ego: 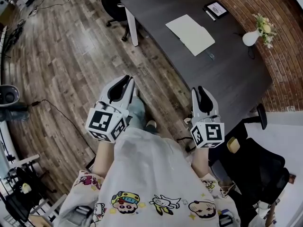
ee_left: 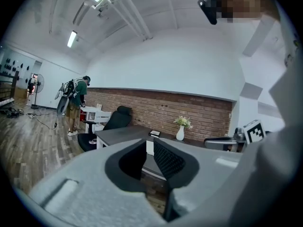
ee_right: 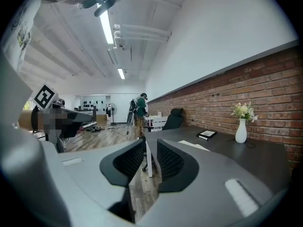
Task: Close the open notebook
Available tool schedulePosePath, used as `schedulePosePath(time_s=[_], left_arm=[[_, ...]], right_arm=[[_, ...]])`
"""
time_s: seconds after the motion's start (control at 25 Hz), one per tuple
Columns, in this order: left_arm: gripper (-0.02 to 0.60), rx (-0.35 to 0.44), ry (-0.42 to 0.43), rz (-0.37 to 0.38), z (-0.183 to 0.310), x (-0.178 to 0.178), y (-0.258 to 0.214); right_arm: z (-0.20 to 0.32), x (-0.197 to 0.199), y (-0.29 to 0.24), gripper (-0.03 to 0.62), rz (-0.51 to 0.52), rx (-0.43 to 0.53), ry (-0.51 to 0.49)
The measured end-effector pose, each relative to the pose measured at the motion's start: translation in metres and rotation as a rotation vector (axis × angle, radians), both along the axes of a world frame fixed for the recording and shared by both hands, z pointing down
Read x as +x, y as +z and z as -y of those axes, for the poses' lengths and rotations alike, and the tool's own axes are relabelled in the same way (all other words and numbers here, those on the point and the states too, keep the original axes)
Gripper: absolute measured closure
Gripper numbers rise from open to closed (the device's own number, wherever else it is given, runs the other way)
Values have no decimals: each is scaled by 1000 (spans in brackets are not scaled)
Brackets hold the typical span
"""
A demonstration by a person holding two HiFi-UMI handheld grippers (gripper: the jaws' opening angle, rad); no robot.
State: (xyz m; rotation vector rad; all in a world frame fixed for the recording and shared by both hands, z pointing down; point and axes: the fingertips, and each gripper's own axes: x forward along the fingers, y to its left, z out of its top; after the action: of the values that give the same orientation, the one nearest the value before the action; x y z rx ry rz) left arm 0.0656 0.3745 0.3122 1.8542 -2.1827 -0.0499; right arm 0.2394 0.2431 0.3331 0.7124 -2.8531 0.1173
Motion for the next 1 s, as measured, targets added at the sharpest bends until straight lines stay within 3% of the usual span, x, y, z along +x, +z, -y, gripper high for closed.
schedulePosePath(time_s=[0.24,0.68,1.0], left_arm=[[511,7,18,-6,25,-38,5],[469,8,87,-17,100,-189,3],[431,-7,163,-20,128,-265,8]], right_arm=[[17,-46,1,470,16,-8,-25],[81,-199,-3,437,18,-21,3],[99,-256,5,422,6,-46,94]])
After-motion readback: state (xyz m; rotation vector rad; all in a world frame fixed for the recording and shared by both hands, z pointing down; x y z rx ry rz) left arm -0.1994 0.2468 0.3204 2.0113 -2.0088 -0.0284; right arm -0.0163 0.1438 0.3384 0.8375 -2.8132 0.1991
